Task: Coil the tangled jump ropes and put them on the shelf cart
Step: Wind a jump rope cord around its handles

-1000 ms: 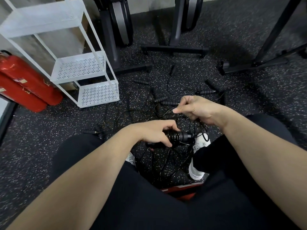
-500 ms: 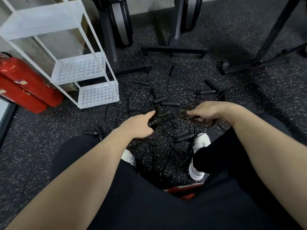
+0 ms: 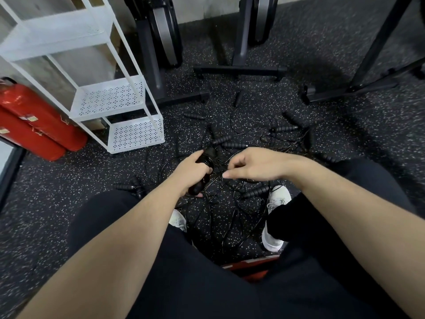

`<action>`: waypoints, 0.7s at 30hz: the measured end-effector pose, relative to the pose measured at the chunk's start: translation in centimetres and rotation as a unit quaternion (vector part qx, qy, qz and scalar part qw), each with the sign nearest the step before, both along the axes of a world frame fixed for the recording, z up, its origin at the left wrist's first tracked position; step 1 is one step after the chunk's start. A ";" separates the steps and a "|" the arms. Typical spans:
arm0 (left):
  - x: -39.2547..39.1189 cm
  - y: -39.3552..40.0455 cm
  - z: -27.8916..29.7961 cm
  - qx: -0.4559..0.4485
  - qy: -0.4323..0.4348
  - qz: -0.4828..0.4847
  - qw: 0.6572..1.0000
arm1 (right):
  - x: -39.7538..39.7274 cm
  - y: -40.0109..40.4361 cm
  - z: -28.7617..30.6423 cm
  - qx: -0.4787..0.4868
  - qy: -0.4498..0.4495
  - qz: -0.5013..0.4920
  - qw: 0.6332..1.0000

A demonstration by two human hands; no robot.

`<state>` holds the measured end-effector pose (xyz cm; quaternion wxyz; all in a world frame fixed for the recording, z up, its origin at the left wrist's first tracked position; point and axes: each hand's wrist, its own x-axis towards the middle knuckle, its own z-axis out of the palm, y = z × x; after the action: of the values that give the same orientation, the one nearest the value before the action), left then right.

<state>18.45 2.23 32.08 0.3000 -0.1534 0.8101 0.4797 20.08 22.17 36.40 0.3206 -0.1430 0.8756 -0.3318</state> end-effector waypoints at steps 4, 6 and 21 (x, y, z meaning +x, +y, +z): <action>-0.4 -0.3 0.0 0.115 -0.017 0.074 0.990 | 0.4 -1.0 -1.0 -0.082 -0.014 -0.007 0.996; -0.7 -0.5 0.4 0.200 -0.037 0.117 0.972 | 0.4 -0.7 -1.4 -0.111 -0.073 -0.025 0.991; 0.6 -1.0 2.7 0.353 -0.113 0.038 0.928 | -1.5 2.6 -3.2 0.026 0.034 0.008 0.999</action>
<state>19.09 1.23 34.75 0.4057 -0.1211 0.5430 0.7251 18.62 24.78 33.22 0.2970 -0.1523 0.8931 -0.3016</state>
